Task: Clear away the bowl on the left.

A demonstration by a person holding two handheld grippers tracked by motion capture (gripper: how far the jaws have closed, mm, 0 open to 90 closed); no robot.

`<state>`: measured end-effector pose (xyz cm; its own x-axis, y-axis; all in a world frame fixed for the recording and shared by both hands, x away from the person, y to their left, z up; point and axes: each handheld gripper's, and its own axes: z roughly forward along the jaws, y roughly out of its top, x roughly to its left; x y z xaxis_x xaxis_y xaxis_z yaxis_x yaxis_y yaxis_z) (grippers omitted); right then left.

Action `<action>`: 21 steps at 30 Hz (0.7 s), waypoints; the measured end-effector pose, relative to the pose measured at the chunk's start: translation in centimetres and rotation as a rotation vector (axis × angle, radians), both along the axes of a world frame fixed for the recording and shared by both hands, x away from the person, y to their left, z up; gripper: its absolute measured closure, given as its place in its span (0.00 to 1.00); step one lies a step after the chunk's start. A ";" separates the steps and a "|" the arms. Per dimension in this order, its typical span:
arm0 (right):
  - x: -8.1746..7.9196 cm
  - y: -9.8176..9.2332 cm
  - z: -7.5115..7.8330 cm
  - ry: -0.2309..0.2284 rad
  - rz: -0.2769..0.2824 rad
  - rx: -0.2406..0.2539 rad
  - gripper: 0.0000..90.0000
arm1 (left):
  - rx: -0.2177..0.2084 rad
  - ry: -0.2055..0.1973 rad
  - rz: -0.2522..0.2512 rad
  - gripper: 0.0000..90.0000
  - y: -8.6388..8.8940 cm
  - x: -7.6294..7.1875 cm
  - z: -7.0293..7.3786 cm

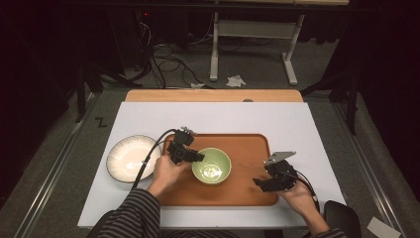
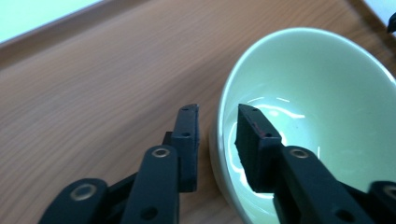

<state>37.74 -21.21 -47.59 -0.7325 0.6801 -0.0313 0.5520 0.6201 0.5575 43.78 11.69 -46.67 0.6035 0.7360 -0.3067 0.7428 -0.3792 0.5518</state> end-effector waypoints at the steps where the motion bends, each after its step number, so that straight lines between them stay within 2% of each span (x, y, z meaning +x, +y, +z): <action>1: 0.0 0.0 0.0 -0.004 0.000 0.002 0.40 | 0.000 0.000 -0.004 0.74 0.1 0.0 0.1; 6: 0.0 -0.1 0.1 -0.008 -0.002 0.007 0.40 | -0.015 -0.015 -0.009 0.66 0.1 -0.4 0.5; 9: 0.0 -0.1 0.0 -0.007 -0.002 0.004 0.40 | -0.003 -0.035 -0.010 0.61 0.4 -0.6 0.9; 15: 0.0 0.0 0.1 -0.008 0.002 0.005 0.40 | 0.004 -0.072 0.007 0.58 1.1 -0.9 1.8; 21: 0.1 -0.1 0.0 -0.006 0.004 0.005 0.40 | -0.025 -0.085 0.018 0.57 1.8 -1.1 2.4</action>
<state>37.79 -21.26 -47.59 -0.7351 0.6771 -0.0327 0.5458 0.6198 0.5638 42.72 13.52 -44.31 0.6150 0.7397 -0.2733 0.6995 -0.3517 0.6221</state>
